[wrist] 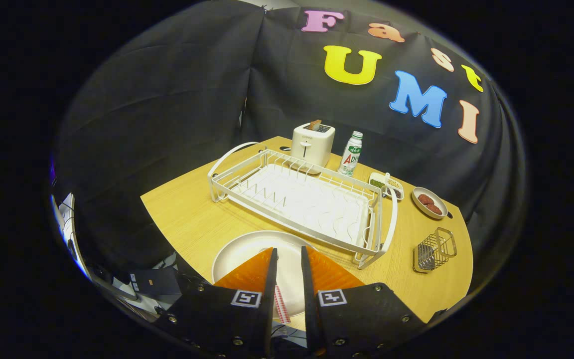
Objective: Take the plate from the dish rack, then take the spoon from the basket and place it into the plate.
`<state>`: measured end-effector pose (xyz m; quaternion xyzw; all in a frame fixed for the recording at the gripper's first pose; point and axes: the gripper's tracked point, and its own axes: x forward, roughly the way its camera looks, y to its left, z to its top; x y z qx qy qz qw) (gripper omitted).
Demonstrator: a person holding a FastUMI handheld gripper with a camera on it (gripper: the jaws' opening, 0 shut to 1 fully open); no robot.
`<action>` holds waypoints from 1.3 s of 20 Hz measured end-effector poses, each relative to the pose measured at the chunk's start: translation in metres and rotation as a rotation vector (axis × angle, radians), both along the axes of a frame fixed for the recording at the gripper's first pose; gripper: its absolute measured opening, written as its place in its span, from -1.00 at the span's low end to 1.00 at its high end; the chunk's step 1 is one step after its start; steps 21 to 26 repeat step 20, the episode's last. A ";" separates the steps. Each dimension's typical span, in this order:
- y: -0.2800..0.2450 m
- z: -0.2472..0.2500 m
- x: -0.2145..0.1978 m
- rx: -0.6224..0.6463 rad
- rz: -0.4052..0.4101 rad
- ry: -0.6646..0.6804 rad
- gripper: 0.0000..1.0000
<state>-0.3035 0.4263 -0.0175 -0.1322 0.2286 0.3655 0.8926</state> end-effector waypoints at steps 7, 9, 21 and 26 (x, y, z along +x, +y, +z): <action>-0.022 0.094 0.047 0.126 -0.137 -0.151 -0.46; -0.032 0.130 0.063 0.180 -0.189 -0.201 -0.46; -0.102 0.273 0.127 0.421 -0.404 -0.417 -0.46; -0.102 0.273 0.127 0.421 -0.404 -0.417 -0.46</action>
